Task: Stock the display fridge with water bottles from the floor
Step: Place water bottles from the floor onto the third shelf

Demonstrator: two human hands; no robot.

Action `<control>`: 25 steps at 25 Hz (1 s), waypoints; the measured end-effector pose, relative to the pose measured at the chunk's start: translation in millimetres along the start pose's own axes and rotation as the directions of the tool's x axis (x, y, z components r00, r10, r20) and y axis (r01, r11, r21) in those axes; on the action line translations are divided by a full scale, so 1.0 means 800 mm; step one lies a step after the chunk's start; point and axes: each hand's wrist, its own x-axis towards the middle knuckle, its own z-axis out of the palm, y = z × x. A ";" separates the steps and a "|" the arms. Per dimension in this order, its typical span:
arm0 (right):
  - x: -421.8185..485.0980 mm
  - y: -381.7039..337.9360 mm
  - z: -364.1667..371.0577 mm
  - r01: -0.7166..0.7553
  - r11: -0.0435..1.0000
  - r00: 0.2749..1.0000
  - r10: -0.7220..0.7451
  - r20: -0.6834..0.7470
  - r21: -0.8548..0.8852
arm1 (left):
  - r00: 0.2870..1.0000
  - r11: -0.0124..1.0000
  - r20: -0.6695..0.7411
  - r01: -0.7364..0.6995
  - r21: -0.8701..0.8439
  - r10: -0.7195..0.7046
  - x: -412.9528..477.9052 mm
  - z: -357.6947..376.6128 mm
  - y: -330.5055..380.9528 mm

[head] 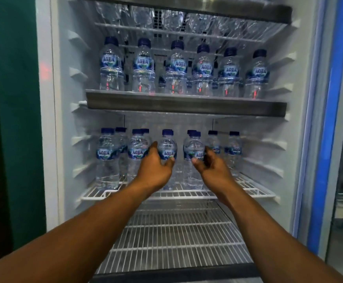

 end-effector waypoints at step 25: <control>0.000 0.025 0.023 0.053 0.895 0.974 -0.143 -0.174 -0.442 | 0.977 0.957 0.088 0.167 0.237 -0.193 0.001 0.017 -0.023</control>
